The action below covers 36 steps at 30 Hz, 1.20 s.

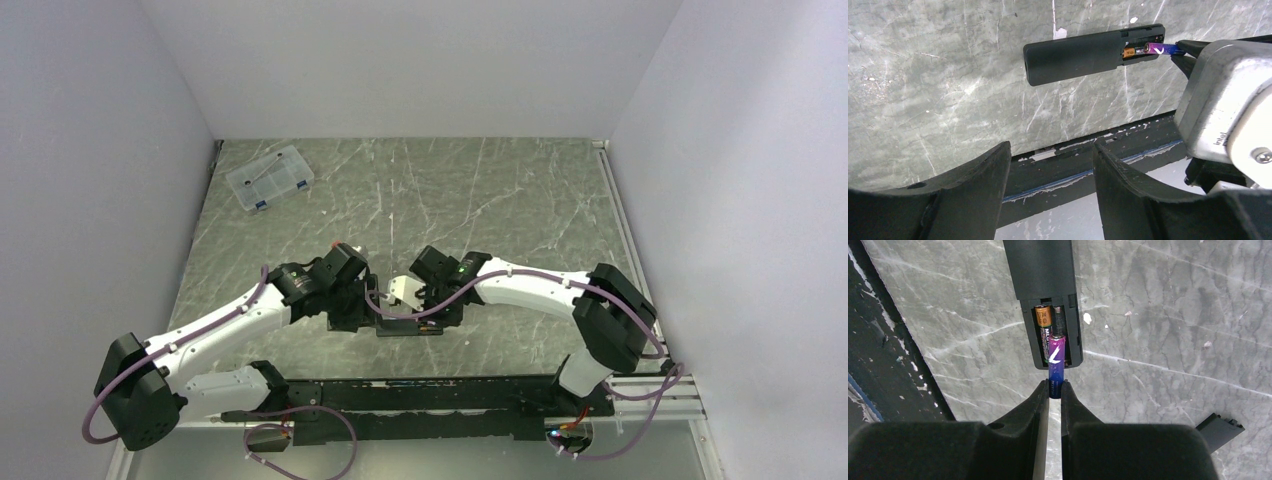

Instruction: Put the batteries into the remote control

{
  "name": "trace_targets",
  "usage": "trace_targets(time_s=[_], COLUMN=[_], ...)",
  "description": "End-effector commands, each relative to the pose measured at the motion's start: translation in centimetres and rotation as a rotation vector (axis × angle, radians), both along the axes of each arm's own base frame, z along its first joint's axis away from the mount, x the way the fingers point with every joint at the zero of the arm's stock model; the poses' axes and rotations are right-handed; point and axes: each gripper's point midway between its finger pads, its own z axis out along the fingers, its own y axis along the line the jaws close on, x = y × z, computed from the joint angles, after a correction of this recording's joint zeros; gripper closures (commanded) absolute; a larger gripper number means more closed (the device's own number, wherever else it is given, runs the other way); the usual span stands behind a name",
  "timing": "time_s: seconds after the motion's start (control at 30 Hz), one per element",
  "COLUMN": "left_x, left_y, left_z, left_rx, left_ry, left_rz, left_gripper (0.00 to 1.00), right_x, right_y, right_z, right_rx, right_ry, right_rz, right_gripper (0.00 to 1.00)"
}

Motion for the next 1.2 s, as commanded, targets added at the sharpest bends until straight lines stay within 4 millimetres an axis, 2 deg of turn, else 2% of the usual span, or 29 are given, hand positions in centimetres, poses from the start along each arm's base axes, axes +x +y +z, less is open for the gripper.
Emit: trace_targets(time_s=[0.0, 0.2, 0.37, 0.73, 0.87, 1.17], left_x=[0.2, 0.1, 0.0, -0.1, 0.0, 0.0], left_y=[0.2, 0.4, 0.4, 0.5, 0.5, 0.7], left_z=[0.2, 0.2, 0.2, 0.3, 0.3, 0.1], left_rx=[-0.004, 0.0, -0.002, -0.005, -0.006, 0.001], left_ry=[-0.015, -0.014, -0.015, -0.019, -0.022, -0.027], left_rz=[0.012, 0.014, 0.016, 0.018, 0.018, 0.017], left_gripper=[0.33, 0.33, 0.33, 0.33, 0.33, 0.31], right_x=[0.8, 0.7, 0.7, 0.7, 0.9, 0.8], right_y=[1.1, 1.3, 1.3, 1.6, 2.1, 2.8], right_z=[0.9, 0.6, 0.5, 0.6, 1.5, 5.0], right_rx=[0.026, 0.023, 0.019, 0.022, 0.059, 0.222], right_ry=[-0.027, -0.015, -0.006, -0.004, -0.019, -0.072], right_rz=[0.023, 0.019, 0.013, 0.005, 0.003, -0.073], right_gripper=[0.99, 0.93, 0.82, 0.75, 0.75, 0.73])
